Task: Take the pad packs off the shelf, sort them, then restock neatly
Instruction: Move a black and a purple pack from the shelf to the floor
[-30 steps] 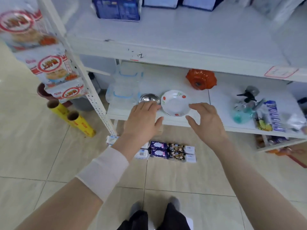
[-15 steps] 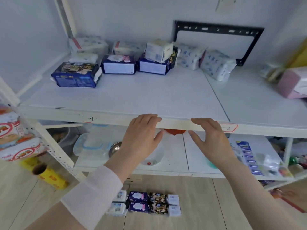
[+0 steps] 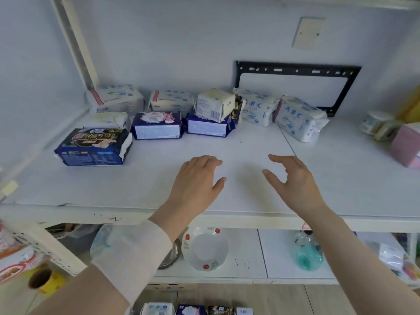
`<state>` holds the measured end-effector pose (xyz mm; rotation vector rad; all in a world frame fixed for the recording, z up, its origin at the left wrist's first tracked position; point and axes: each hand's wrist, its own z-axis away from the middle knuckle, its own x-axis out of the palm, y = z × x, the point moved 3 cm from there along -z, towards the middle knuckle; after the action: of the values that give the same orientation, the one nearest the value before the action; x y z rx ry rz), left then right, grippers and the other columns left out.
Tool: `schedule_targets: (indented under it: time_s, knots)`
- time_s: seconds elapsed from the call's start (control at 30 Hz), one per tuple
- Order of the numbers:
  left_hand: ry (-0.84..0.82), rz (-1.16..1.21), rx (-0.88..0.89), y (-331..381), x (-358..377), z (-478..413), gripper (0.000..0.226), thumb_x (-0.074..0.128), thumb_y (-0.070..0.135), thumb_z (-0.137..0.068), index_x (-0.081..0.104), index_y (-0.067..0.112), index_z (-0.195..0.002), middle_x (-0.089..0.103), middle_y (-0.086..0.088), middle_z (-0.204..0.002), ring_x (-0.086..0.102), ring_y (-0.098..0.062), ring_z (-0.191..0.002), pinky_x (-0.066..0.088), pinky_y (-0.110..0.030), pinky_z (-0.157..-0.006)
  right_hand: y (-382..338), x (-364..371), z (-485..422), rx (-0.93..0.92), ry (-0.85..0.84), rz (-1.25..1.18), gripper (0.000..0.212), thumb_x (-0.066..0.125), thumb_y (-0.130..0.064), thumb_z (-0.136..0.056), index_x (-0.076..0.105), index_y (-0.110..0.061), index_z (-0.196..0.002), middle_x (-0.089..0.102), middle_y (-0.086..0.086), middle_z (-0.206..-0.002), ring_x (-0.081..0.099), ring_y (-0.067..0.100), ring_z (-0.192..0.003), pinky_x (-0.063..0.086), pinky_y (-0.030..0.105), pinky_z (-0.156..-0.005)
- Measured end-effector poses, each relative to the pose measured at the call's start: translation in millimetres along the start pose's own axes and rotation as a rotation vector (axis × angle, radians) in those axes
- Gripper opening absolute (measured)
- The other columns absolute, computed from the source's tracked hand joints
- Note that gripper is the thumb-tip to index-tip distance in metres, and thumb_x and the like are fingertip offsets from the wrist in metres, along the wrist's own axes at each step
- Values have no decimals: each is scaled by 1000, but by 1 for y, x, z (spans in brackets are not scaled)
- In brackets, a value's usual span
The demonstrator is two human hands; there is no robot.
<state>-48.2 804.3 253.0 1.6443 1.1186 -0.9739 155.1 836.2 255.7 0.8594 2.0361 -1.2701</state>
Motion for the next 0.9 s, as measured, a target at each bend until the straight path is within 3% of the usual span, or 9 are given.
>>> schedule_targets:
  time_s: [0.13,0.4,0.6,0.73,0.83,0.9]
  knots:
    - [13,-1,-44,-18,1,-18,46,42,40,-95,39,23,-137,41,6,-142,36,-13,-129,23,-26,-108,-5,14,-27,39,-49,-80,47,64,-32,-84,55,-12,-126,56,5,-125,49,22,-120,42,39,-101]
    - [87,-68,-238,-72,-14,-19,44,45,40,-93,42,23,-134,46,4,-136,40,-15,-125,28,-27,-104,-38,71,-71,85,-233,-253,49,64,-38,-83,52,-18,-126,57,-1,-124,48,7,-103,39,21,-90]
    - [126,-75,-372,-126,-39,0,43,48,37,-92,45,21,-131,48,1,-133,41,-19,-124,30,-33,-103,-75,112,-88,123,-328,-336,52,64,-40,-83,50,-17,-128,56,-2,-125,52,12,-109,38,20,-87]
    - [172,-81,-421,-170,-56,4,39,55,33,-89,51,17,-124,55,-5,-124,47,-25,-116,35,-36,-97,-103,139,-110,243,-339,-396,55,62,-43,-84,48,-16,-130,55,-2,-125,53,13,-104,39,23,-87]
    - [196,-83,-446,-205,-65,3,37,58,31,-87,55,14,-121,58,-8,-121,50,-29,-113,38,-40,-96,-120,162,-133,362,-303,-386,65,60,-49,-84,44,-11,-134,52,2,-131,53,20,-114,41,28,-95]
    - [211,-89,-459,-229,-71,4,37,58,32,-87,56,14,-119,59,-9,-119,51,-30,-111,40,-42,-94,-129,177,-149,446,-277,-369,65,58,-53,-83,51,-3,-125,56,9,-123,54,27,-115,42,34,-94]
